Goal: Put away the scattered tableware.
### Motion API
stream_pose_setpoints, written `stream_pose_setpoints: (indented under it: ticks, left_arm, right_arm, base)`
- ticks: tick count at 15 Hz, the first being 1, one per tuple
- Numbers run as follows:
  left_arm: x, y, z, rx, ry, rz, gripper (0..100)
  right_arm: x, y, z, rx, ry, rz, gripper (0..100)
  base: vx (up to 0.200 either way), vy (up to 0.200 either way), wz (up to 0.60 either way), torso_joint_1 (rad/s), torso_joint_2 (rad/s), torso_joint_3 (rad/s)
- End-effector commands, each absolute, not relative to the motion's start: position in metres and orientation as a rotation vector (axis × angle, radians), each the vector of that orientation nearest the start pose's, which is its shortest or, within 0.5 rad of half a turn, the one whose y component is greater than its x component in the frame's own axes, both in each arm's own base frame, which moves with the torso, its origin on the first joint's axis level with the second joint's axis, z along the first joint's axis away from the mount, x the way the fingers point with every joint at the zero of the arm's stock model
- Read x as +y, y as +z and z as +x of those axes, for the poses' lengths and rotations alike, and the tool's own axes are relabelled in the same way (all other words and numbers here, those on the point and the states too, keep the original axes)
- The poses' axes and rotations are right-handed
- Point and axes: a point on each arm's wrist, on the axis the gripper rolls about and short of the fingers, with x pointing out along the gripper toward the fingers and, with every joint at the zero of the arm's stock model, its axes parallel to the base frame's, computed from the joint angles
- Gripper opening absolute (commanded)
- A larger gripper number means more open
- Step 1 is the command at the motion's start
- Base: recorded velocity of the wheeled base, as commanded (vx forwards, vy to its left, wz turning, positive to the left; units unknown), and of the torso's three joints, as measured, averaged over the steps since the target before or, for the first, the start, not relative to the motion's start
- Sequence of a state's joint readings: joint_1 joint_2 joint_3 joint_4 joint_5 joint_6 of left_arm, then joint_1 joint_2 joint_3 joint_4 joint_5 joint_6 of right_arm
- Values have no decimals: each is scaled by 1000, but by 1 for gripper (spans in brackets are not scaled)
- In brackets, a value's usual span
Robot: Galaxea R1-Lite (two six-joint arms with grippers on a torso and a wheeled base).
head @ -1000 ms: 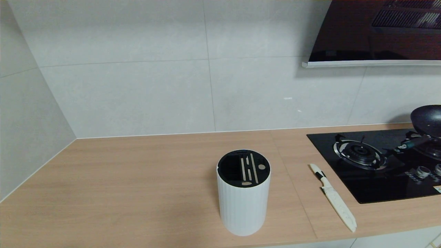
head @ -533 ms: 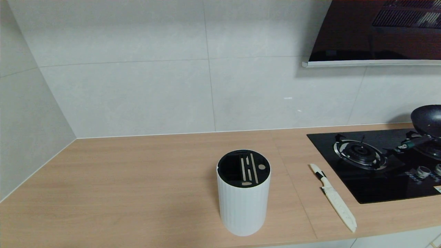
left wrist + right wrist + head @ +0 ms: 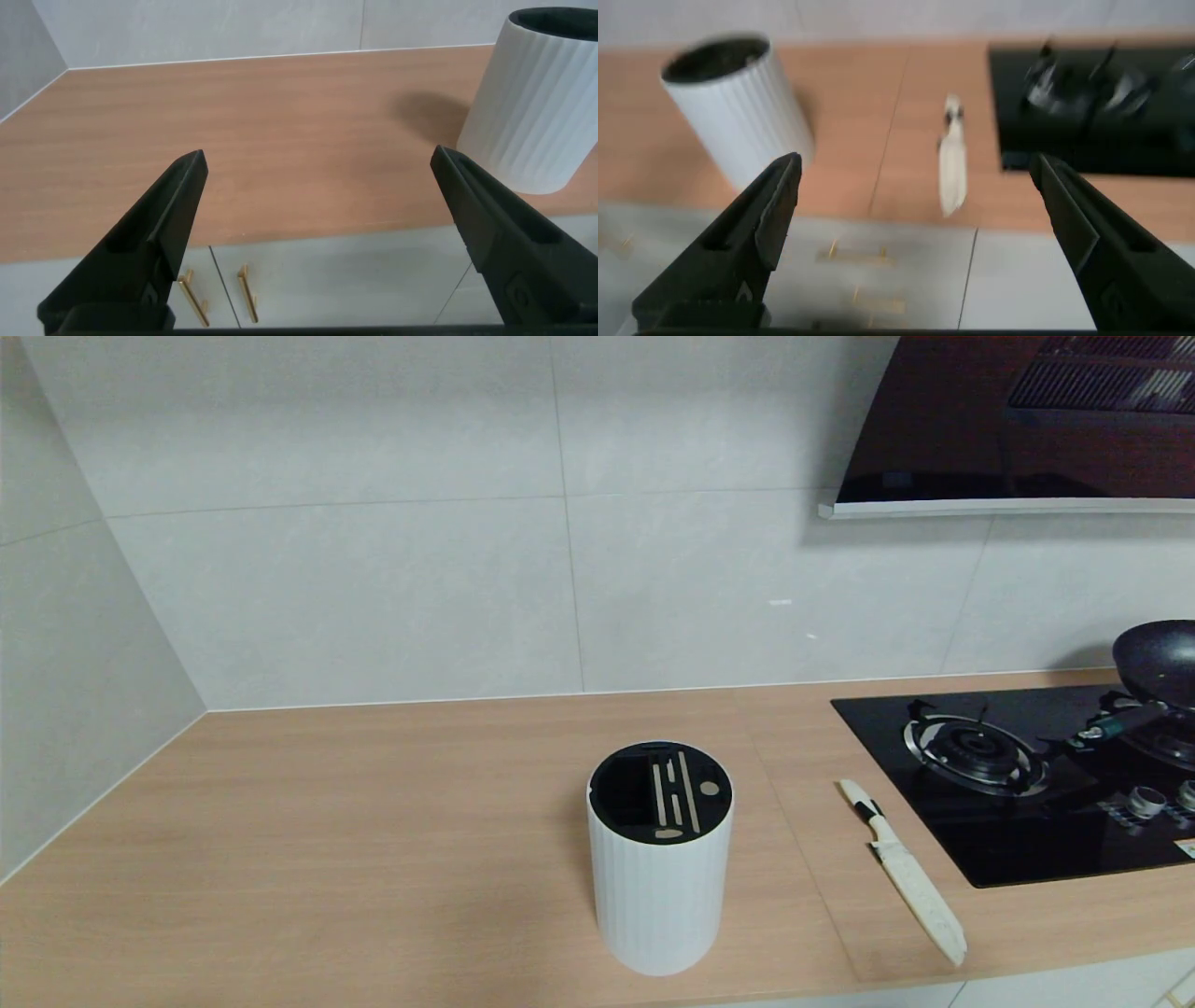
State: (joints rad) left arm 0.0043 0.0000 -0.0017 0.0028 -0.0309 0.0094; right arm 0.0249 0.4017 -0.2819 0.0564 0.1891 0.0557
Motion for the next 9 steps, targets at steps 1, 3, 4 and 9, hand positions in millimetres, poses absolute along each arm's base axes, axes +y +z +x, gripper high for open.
stream_pose_setpoints:
  ticks: [1,3,4,9]
  left_arm:
    - [-1,76,-23,0,-26,9,100]
    - [-1,76,-23,1,-26,9,100]
    - [-1,76,-23,3,-26,9,100]
    - [-1,76,-23,1,-26,9,100]
  right_arm:
    - [14,176,76,451,315,75,100]
    - [25,175,113,520,354,72,100]
    - [28,173,128,533,357,69,100]
    - [41,144,212,662,334,69,100]
  base:
    - [0,0,0,0,0,0]
    - [0,0,0,0,0,0]
    - [0,0,0,0,0,0]
    - [0,0,0,0,0,0]
